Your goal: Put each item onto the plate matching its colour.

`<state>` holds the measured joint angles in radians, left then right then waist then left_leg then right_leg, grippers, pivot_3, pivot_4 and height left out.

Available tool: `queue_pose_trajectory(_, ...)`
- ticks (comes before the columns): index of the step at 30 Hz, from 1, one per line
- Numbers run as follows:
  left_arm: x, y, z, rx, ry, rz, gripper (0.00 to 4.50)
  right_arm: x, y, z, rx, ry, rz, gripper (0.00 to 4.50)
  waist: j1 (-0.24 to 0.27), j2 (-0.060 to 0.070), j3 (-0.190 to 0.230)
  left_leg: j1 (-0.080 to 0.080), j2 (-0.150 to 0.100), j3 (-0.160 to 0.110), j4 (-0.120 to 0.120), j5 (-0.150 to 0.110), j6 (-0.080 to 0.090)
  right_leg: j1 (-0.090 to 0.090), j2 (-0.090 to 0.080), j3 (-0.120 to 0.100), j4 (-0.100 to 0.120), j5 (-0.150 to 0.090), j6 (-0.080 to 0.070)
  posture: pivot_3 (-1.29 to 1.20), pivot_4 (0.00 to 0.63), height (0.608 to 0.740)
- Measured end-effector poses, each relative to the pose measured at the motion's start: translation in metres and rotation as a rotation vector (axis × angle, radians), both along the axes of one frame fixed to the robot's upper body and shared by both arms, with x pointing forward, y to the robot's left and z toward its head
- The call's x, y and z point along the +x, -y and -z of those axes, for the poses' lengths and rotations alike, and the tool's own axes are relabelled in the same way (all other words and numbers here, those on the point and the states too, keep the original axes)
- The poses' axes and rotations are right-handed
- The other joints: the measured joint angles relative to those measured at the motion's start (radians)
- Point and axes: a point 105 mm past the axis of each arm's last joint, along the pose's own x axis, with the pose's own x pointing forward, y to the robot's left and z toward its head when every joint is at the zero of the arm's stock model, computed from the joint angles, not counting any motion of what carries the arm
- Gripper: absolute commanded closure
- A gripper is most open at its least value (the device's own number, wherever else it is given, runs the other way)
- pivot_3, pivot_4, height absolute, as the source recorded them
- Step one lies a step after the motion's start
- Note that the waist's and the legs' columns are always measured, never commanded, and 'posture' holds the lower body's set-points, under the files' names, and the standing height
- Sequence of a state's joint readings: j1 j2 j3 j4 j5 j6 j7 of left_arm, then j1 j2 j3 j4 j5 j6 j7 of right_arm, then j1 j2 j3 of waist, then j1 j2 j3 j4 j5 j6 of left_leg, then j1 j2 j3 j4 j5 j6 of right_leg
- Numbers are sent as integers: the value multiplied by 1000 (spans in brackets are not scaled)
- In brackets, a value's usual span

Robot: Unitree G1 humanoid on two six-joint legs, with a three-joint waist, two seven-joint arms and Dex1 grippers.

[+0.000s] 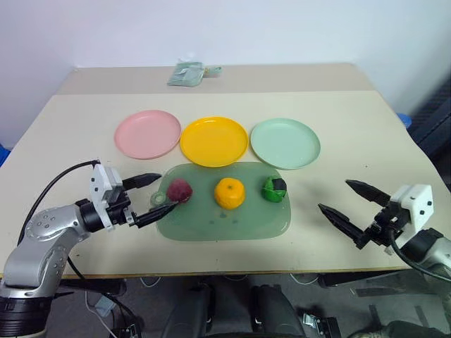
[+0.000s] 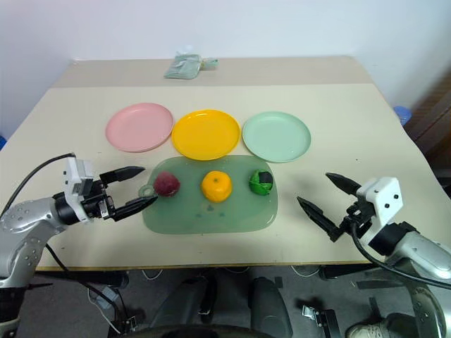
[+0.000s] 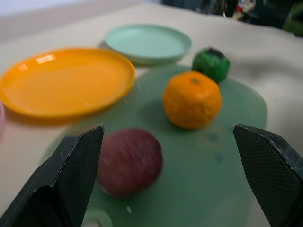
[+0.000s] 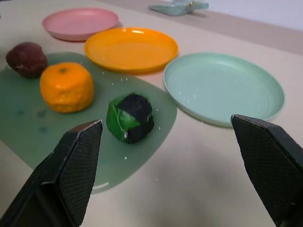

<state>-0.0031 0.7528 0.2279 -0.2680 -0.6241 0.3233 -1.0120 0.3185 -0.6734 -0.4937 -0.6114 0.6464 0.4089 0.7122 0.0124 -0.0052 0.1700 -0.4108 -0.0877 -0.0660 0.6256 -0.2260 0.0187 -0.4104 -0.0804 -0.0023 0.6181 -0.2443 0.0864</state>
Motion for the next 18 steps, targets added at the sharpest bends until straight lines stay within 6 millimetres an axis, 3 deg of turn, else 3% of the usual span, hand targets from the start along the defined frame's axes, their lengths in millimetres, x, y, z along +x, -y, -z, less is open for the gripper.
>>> queue_pose_trajectory(12, 0, -3, 2, -25, 7, -19, 0, 2, -5, -5, -5, 4, -23, 63, 1, 0, 0, 0, 0, 1, -4, 0, 1, -1, -1, 0, -4, 0, 0, 0, 150, 740)
queue_pose_trajectory(18, 2, -3, 4, -37, 26, -30, 0, 9, -23, -15, 3, 33, -125, 63, 0, 1, 1, 0, 0, 1, -3, 0, 1, -1, -1, 0, -4, 0, 0, 0, 150, 740)
